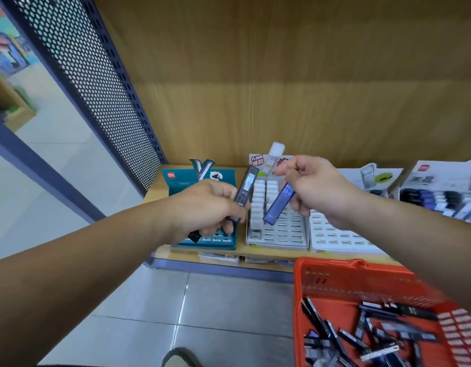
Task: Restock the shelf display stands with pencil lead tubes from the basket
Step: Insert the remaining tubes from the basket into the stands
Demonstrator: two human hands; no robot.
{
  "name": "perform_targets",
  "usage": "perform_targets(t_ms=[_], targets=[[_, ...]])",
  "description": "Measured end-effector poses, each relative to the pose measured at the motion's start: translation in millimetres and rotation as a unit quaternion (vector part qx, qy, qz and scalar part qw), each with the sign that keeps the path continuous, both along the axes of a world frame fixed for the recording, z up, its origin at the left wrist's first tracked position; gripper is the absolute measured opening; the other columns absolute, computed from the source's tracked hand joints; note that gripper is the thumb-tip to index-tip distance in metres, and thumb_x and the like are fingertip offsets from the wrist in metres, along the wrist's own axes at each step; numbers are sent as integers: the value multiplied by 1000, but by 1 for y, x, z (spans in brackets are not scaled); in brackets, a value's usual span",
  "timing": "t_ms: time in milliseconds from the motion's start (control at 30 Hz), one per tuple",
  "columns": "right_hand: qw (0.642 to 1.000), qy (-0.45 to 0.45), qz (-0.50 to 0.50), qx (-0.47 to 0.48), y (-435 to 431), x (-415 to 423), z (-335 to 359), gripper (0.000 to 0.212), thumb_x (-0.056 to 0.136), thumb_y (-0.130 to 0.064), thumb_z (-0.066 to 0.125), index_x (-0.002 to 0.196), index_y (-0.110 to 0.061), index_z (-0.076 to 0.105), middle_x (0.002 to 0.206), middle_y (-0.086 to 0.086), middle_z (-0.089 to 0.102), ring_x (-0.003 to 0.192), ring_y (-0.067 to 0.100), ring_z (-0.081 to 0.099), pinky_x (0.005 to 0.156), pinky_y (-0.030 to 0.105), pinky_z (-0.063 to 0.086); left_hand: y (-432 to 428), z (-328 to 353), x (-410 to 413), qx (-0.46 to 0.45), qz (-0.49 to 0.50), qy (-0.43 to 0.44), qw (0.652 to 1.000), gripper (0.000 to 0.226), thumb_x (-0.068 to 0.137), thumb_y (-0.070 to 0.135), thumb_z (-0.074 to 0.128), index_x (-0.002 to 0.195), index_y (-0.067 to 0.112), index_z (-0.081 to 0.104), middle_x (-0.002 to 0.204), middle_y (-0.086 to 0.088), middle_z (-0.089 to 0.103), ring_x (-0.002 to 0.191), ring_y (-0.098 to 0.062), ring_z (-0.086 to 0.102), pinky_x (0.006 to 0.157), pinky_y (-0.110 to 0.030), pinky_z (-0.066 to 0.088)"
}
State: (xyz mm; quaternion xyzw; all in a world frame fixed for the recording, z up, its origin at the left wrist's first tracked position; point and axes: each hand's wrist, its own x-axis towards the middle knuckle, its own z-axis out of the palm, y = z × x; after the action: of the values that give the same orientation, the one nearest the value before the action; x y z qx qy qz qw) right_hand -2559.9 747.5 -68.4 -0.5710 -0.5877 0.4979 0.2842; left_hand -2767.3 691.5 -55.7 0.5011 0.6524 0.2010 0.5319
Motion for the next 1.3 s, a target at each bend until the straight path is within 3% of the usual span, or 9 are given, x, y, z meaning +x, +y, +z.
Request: perform_targets(t_ms=[233,433,600,833,933,1000,1100,1233,1300], targets=[[984,118,-71,-113,-28,58,15,25,107,-7,35,104,-10,60,64,13,62,48,24,55,56,37,51,-13,6,91,63,-90,61,992,22,92,27,77,81,9,76,65,-9,73,50,-13,51,54,-21,37],[979,114,-114,-124,-34,110,10,58,101,-64,48,105,-8,64,54,3,45,46,22,39,54,32,40,-2,6,159,109,-160,91,977,23,96,29,71,82,10,69,72,-7,76,46,-10,62,45,-15,39],[978,93,-130,-134,-22,148,-4,39,105,-50,50,105,-11,56,68,9,55,53,24,47,64,40,43,14,-2,195,93,-144,54,984,14,93,33,75,99,23,69,87,-10,77,48,-6,53,40,-14,37],[962,171,-124,-173,-38,187,8,33,111,-32,44,120,-9,64,96,9,78,84,28,76,81,56,63,45,4,208,19,76,-241,967,29,106,4,41,131,11,54,102,-13,79,97,-24,72,69,-32,50],[964,162,-108,-182,-54,179,15,21,110,-27,49,113,-10,60,83,8,60,52,16,61,64,43,60,45,3,212,1,75,-303,950,31,110,17,36,135,17,55,115,-2,78,123,-23,62,91,-40,49],[968,151,-94,-177,-63,178,16,21,108,-24,53,118,-7,62,86,6,45,50,14,44,45,29,38,44,1,215,0,77,-326,942,33,111,19,35,136,20,56,120,2,76,129,-22,56,85,-38,50],[973,131,-44,-187,-71,175,28,39,106,-36,56,109,3,57,73,4,39,46,12,31,40,25,21,43,1,217,1,72,-366,928,33,110,19,38,138,23,56,125,4,74,131,-19,53,73,-37,59],[975,113,-22,-189,-76,169,39,30,106,-31,57,84,-14,46,62,1,35,43,10,31,37,22,22,47,1,220,17,30,-360,932,29,108,21,43,130,26,62,126,4,73,127,-16,59,103,-44,50],[978,96,-42,-180,-77,168,39,29,107,-25,55,82,-16,45,61,-1,34,42,8,32,37,22,22,47,0,216,34,-3,-326,945,26,109,28,47,126,21,65,119,0,76,114,-20,68,94,-44,56]])
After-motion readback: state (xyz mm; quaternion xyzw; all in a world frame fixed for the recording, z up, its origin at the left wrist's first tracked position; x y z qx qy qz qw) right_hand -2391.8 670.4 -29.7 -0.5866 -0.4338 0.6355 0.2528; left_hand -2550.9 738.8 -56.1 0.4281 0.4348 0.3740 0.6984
